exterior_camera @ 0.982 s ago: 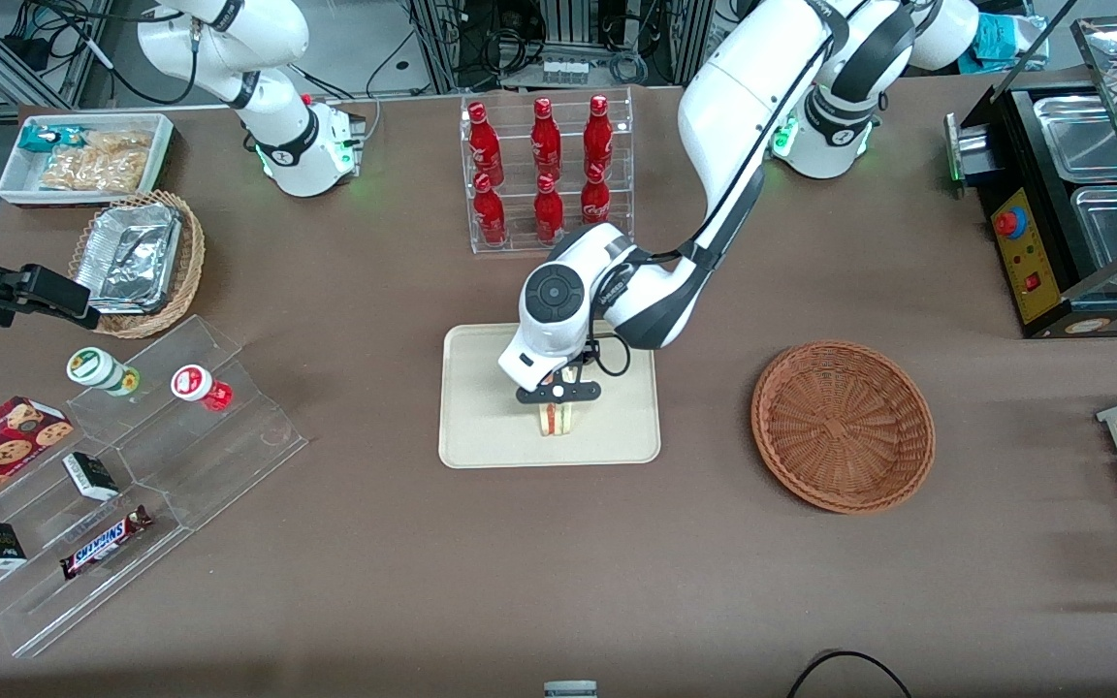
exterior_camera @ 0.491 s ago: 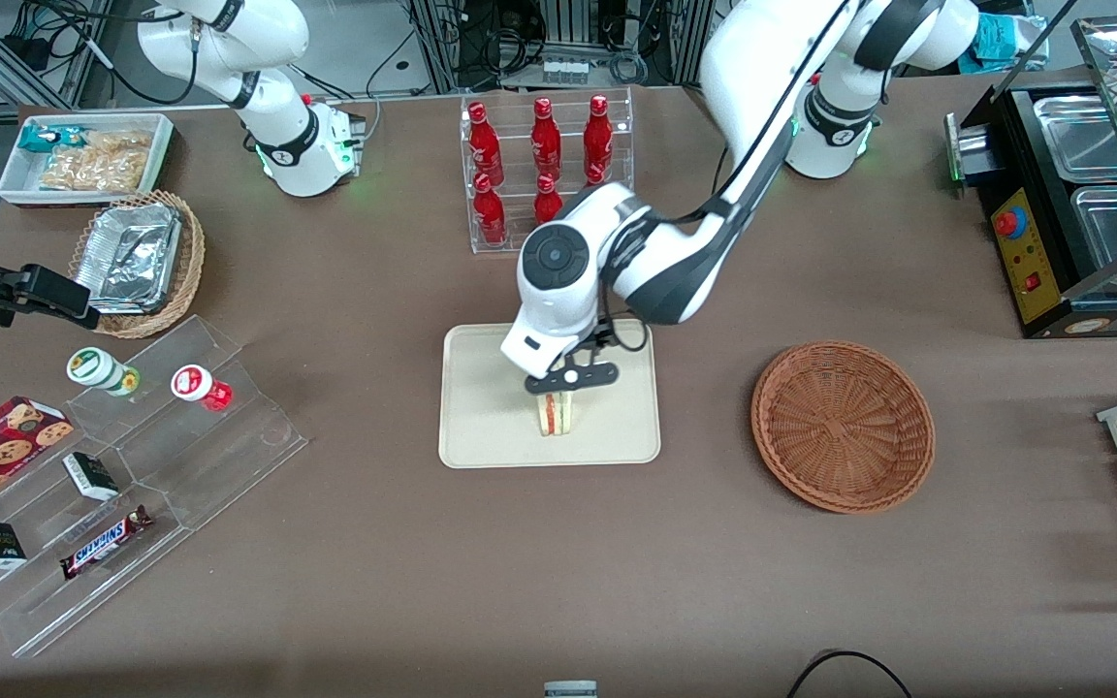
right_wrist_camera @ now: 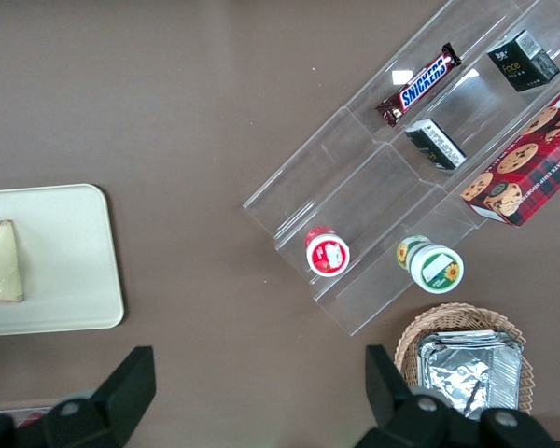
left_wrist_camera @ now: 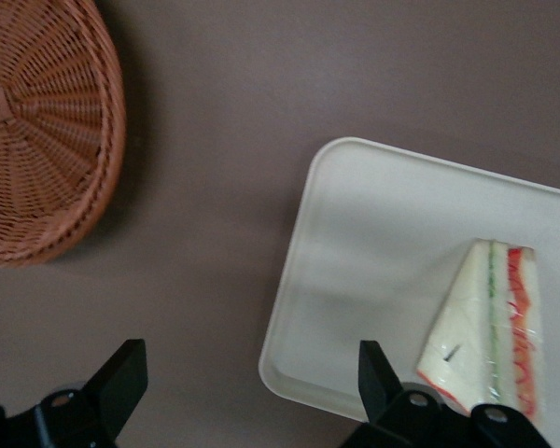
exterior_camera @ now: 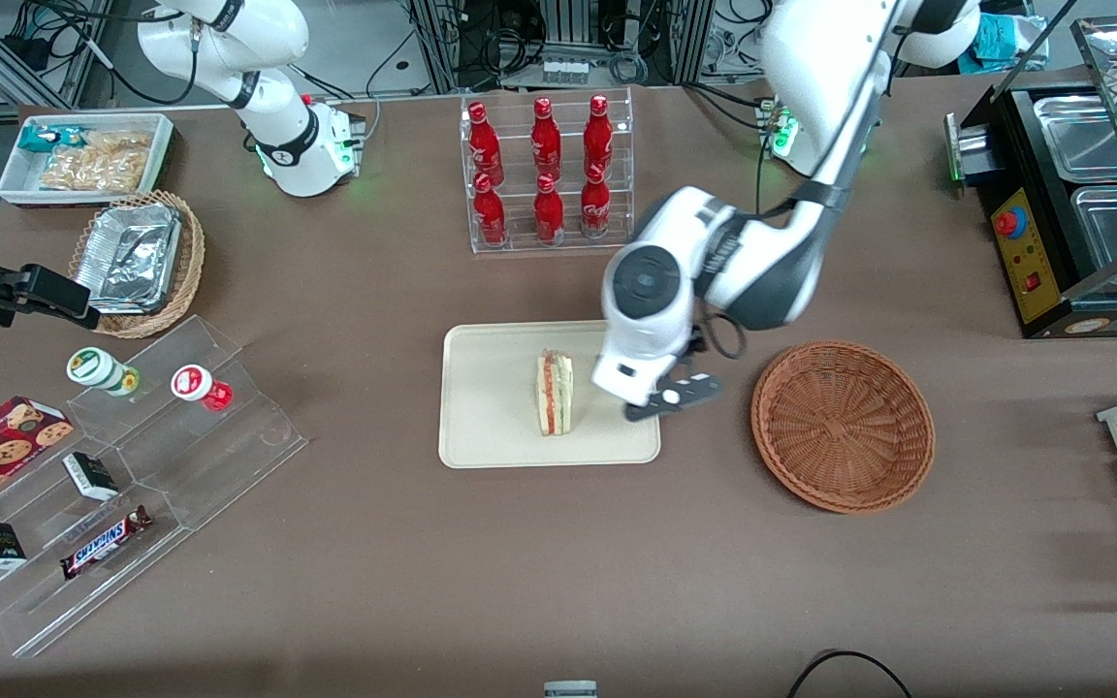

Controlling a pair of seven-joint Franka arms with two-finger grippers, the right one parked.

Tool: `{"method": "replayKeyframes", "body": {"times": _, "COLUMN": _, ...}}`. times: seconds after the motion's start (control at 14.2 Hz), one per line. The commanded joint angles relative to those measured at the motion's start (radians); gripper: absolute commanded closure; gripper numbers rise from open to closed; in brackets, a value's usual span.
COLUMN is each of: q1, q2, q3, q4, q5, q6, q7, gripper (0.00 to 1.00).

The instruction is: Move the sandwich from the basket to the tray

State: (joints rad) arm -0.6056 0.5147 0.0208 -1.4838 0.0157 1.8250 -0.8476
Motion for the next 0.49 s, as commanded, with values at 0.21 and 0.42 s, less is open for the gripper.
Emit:
{"method": "replayKeyframes", "body": {"times": 0.21, "q1": 0.159, "q2": -0.252, "q3": -0.007, "q4": -0.271, "q5": -0.002, "q6": -0.001, "q7": 0.258, "gripper": 0.0}}
{"method": "replayKeyframes", "body": {"times": 0.42, "q1": 0.242, "q2": -0.359, "q3": -0.006, "q4": -0.371, "q5": -0.011, "q6": -0.012, "q7": 0.412, "gripper": 0.0}}
